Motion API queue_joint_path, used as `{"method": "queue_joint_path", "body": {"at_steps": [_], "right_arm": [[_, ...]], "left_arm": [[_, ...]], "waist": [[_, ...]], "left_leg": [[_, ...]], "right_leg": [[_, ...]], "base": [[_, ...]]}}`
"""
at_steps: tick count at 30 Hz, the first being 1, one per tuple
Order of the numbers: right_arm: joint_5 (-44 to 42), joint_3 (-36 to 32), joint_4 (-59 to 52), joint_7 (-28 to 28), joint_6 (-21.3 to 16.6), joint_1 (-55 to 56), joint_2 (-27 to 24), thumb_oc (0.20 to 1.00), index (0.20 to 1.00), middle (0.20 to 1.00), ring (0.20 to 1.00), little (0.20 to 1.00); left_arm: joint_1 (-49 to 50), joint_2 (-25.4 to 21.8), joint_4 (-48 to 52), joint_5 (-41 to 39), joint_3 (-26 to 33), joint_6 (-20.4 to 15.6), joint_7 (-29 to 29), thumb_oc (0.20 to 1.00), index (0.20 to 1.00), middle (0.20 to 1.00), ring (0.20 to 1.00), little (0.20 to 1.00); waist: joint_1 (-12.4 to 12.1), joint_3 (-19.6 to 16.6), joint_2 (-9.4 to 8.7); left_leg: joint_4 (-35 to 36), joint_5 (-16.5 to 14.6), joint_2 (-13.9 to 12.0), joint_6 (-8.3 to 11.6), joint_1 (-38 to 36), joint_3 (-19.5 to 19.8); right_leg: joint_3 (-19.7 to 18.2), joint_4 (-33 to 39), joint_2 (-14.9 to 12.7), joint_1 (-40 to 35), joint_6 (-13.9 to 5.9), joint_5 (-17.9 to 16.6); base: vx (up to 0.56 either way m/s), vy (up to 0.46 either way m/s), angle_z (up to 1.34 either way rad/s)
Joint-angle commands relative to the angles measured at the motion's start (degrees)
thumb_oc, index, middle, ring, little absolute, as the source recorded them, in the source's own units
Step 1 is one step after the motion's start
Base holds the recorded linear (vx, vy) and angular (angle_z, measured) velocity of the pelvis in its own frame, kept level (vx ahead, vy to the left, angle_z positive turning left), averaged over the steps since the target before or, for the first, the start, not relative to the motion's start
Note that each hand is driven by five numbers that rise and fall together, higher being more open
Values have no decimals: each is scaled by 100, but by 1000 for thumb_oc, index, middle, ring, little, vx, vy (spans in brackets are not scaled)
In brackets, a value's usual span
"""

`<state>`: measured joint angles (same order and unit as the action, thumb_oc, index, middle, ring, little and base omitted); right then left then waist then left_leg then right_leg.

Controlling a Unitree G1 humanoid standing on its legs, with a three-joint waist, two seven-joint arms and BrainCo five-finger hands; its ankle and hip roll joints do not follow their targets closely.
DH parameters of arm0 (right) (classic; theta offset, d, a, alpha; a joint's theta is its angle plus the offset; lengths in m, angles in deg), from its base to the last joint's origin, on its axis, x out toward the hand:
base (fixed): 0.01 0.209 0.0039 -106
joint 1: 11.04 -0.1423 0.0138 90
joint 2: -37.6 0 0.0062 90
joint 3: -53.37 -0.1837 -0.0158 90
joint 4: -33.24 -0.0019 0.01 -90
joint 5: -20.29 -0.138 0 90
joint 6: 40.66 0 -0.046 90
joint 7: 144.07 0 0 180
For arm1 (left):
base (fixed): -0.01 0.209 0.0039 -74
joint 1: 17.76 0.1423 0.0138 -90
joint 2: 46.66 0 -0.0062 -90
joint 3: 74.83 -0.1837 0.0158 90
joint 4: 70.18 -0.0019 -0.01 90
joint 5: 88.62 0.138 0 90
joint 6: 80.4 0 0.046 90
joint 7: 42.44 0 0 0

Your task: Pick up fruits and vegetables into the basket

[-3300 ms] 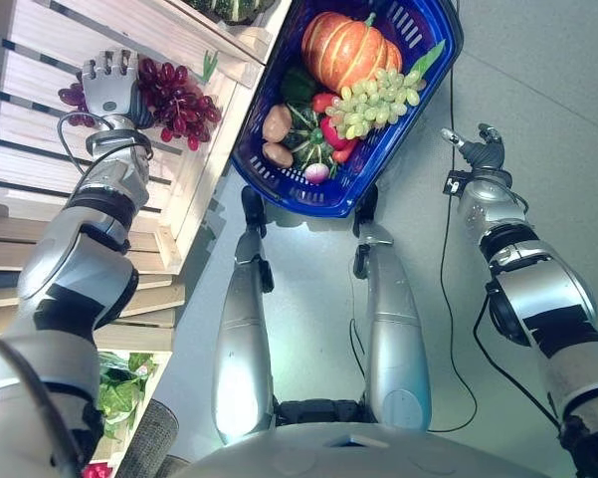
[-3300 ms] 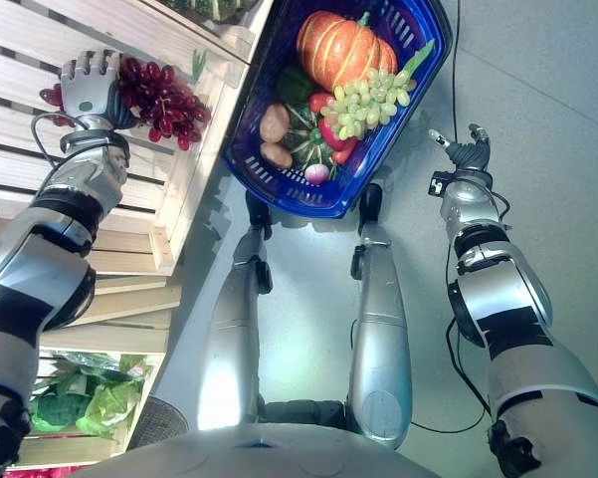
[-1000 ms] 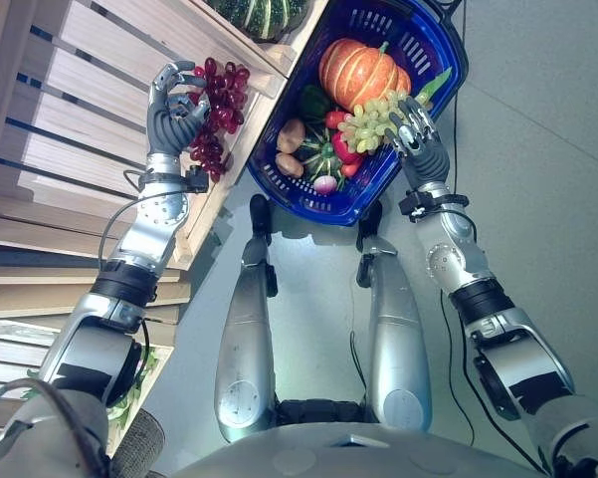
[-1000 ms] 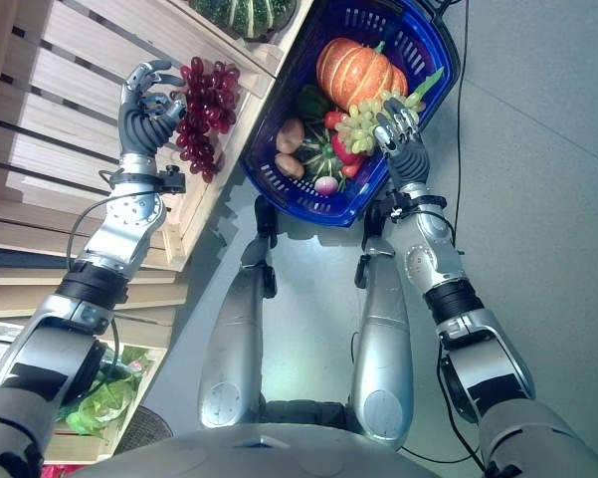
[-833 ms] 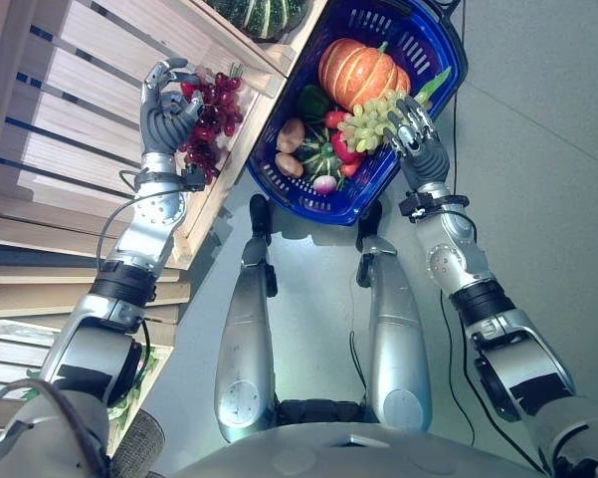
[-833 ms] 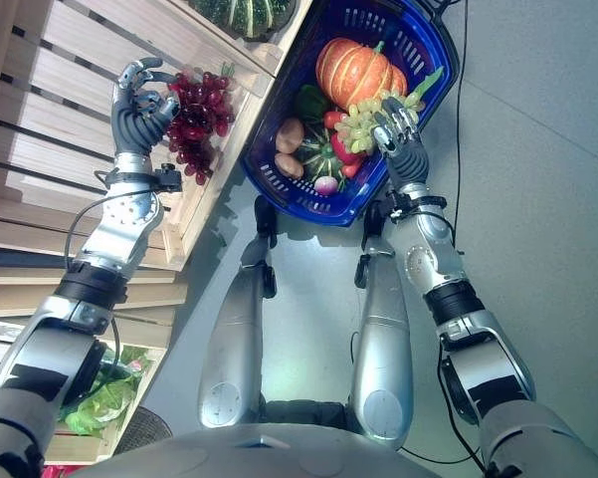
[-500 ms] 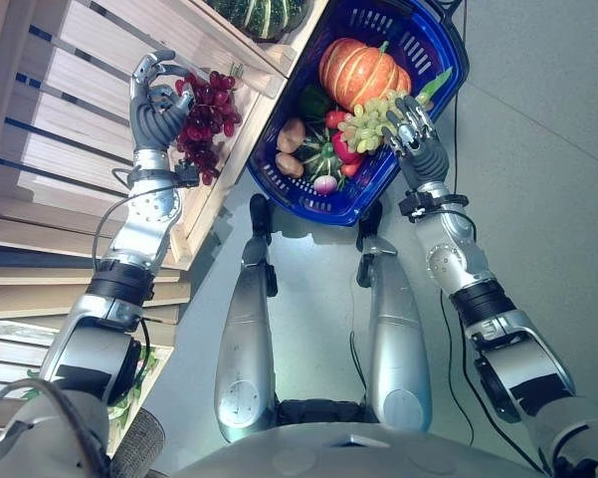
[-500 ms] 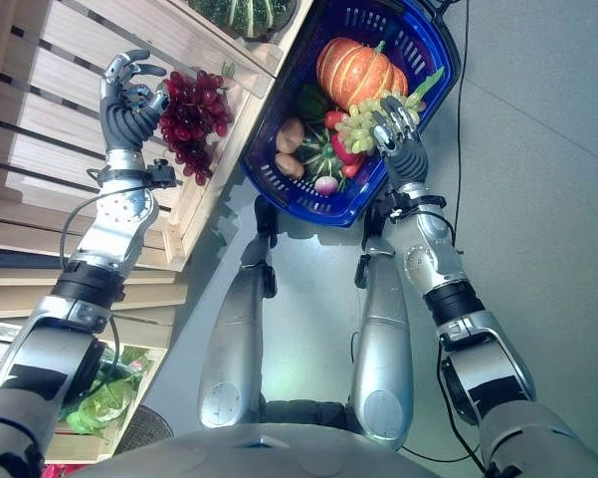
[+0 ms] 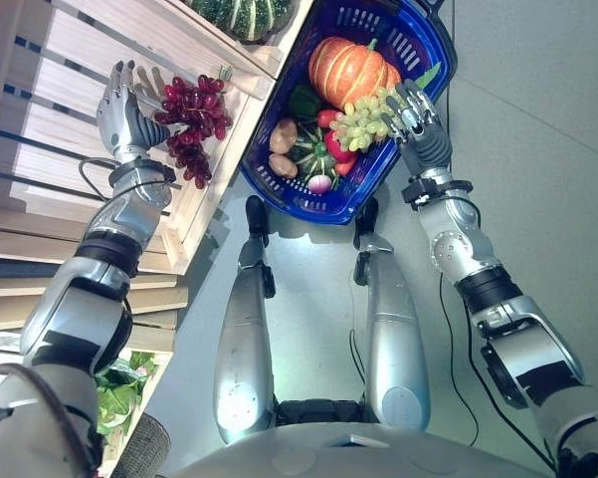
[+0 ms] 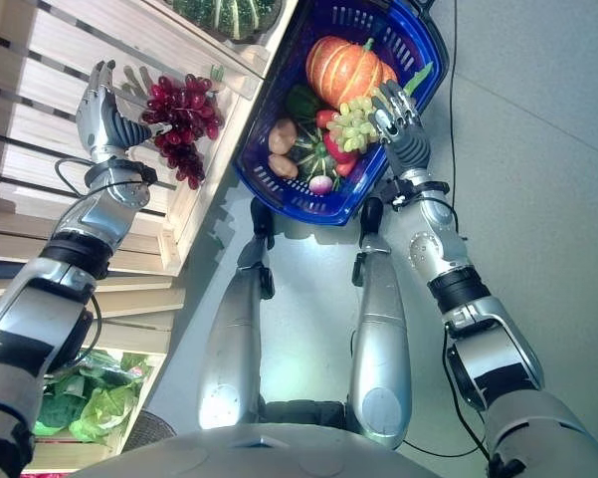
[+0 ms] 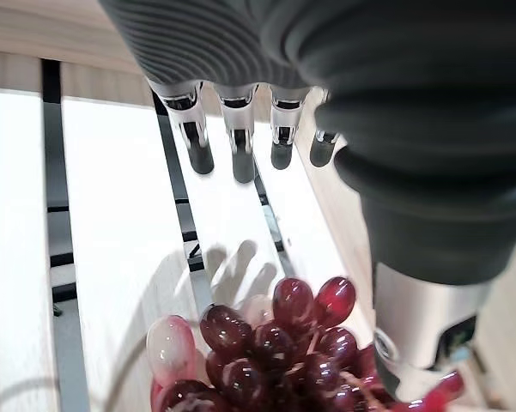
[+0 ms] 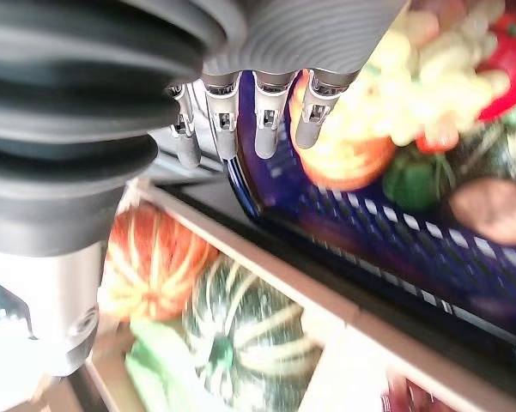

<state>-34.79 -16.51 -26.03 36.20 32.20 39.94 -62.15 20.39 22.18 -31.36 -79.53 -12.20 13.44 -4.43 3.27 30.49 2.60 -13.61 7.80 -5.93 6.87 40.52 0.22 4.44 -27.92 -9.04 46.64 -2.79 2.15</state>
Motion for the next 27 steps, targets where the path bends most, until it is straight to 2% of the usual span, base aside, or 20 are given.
{"method": "queue_joint_path", "body": {"at_steps": [1, 6, 12, 27], "right_arm": [[-119, -168, 290, 553, -545, -25, -86, 1000, 1000, 1000, 1000, 1000], [-170, -372, 1276, 679, -601, -289, -27, 1000, 1000, 1000, 1000, 1000], [-446, -456, 1951, 302, -662, -569, -30, 1000, 1000, 1000, 1000, 1000], [-408, -287, 1843, 216, -735, -778, 83, 1000, 1000, 1000, 1000, 1000]], "left_arm": [[-342, -217, -662, 50, 119, 98, 66, 1000, 1000, 1000, 1000, 1000], [-709, -32, -1480, -221, -27, 107, -201, 1000, 1000, 1000, 1000, 1000], [-1062, 166, -2264, -671, -207, 77, -903, 1000, 1000, 1000, 1000, 1000], [-1251, 373, -2896, -1174, -347, -6, -1752, 1000, 1000, 1000, 1000, 1000]], "waist": [[66, -69, -184], [123, -69, -189], [179, -69, -241], [271, -69, -320]], "left_leg": [[-542, -396, 238, -299, 225, -297], [-572, -405, 239, -308, 300, -299], [-635, -418, 230, -328, 443, -285], [-597, -426, 226, -322, 547, -304]], "right_leg": [[47, 388, 418, -367, 176, -14], [19, 356, 449, -269, 193, -19], [7, 305, 488, -122, 191, -21], [-35, 390, 542, -20, 172, -44]], "base": [[-4, 30, -5], [2, 24, -6], [0, 2, -2], [-4, 10, -3]]}}
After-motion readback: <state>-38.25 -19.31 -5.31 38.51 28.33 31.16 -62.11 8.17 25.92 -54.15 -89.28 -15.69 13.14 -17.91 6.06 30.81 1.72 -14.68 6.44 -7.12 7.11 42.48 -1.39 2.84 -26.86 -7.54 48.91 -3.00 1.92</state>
